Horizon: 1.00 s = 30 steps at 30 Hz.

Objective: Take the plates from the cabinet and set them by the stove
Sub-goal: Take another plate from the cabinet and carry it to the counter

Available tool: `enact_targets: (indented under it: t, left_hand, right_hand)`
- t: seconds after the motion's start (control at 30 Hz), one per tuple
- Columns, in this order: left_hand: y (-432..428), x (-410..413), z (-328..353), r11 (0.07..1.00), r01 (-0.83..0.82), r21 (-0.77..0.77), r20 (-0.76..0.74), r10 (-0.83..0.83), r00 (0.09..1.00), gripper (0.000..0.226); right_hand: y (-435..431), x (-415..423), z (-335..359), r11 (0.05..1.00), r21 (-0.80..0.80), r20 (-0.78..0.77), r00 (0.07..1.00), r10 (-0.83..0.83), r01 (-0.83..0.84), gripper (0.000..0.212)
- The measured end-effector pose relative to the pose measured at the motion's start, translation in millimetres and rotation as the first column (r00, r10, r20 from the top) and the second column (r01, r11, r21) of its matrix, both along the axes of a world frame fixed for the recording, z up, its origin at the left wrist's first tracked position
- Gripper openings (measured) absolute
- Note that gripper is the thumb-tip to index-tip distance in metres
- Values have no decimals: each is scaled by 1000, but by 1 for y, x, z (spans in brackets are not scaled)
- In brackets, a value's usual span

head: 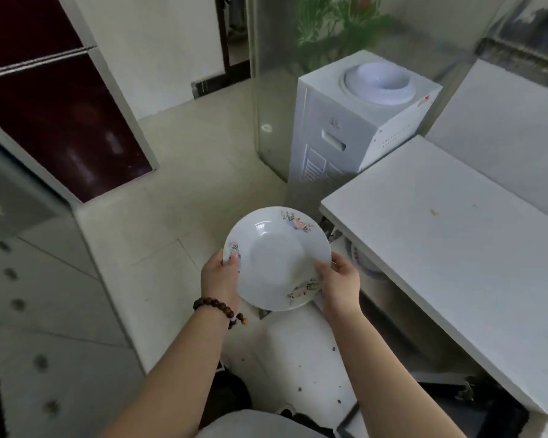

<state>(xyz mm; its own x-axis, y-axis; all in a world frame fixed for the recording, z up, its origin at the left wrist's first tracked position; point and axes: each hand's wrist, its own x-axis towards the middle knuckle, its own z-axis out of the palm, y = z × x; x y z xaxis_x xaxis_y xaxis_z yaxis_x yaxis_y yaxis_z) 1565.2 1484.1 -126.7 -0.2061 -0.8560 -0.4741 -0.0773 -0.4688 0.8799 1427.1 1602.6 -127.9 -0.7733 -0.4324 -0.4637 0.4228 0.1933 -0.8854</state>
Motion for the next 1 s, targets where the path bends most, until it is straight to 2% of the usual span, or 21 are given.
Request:
enact_targets:
  t: [0.2, 0.37, 0.47, 0.63, 0.87, 1.0]
  left_hand:
    - [-44, 56, 2, 979, -202, 15, -57, 203, 978, 22]
    - [-83, 104, 2, 933, -357, 42, -66, 359, 931, 34]
    - [-110, 134, 3, 918, -392, 50, -36, 394, 918, 31]
    - [-160, 180, 8, 868, -495, 25, -17, 496, 868, 25]
    - [-228, 229, 21, 839, -542, -38, 2, 543, 840, 19]
    - [-259, 238, 17, 827, -562, -23, 55, 562, 825, 17]
  right_hand:
    - [-75, 34, 6, 977, 61, -47, 977, 206, -203, 37]
    - [-140, 70, 2, 946, 59, -44, 946, 322, -319, 25]
    - [-181, 94, 0, 925, 37, -31, 925, 379, -378, 32]
    - [-253, 139, 0, 898, 24, 10, 899, 438, -438, 29]
    - [-342, 192, 0, 883, -5, 45, 882, 470, -470, 32]
    - [-379, 201, -2, 869, 45, 31, 870, 492, -493, 31]
